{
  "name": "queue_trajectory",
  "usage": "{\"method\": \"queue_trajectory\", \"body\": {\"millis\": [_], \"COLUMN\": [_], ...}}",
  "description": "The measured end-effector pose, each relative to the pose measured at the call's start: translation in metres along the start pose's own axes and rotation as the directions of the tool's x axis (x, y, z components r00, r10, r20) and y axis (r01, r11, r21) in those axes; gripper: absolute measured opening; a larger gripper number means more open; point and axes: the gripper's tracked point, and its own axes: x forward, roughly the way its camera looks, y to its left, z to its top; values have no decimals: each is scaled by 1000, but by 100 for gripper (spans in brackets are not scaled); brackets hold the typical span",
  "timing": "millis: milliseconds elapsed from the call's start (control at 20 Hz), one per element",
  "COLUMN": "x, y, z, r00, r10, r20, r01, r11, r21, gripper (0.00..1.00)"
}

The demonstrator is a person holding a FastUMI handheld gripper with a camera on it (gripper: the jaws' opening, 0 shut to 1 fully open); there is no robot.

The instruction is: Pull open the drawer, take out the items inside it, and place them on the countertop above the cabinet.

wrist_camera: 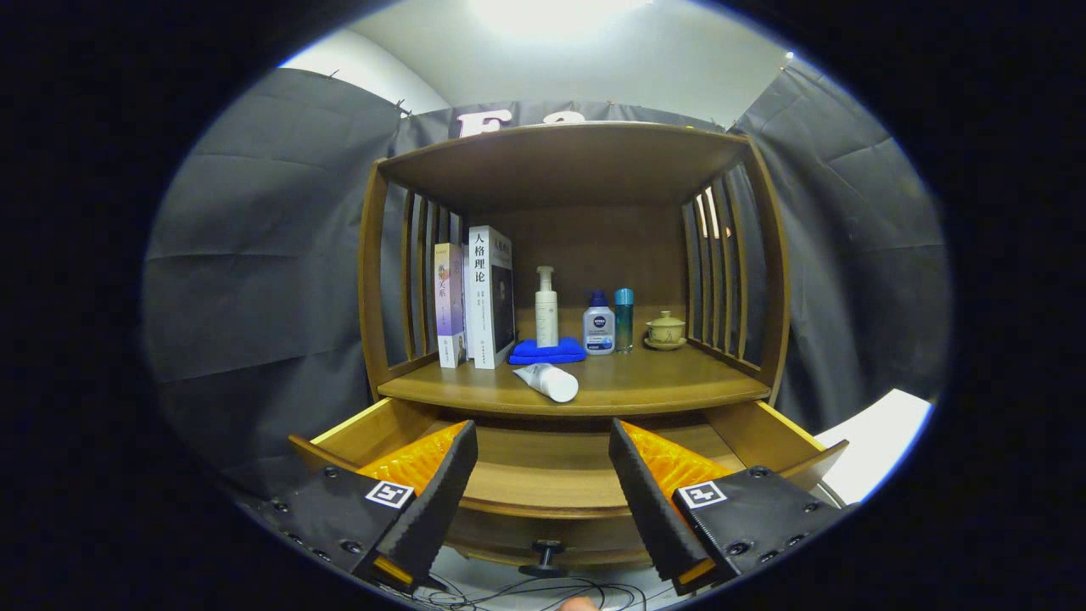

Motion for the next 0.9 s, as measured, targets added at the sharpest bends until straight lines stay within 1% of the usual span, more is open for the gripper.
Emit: {"method": "queue_trajectory", "body": {"millis": [200,400,600,900], "x": [-17,-25,-24,-18], "y": [-2,-7,-6,2], "z": [-26,-57,-84,-109], "r00": [999,998,996,995], "r10": [-33,-55,-53,-42], "r20": [-3,-27,-70,-87], "r01": [33,56,55,41], "r11": [999,998,998,999], "r21": [34,30,23,-21], "gripper": [97,97,97,97]}}
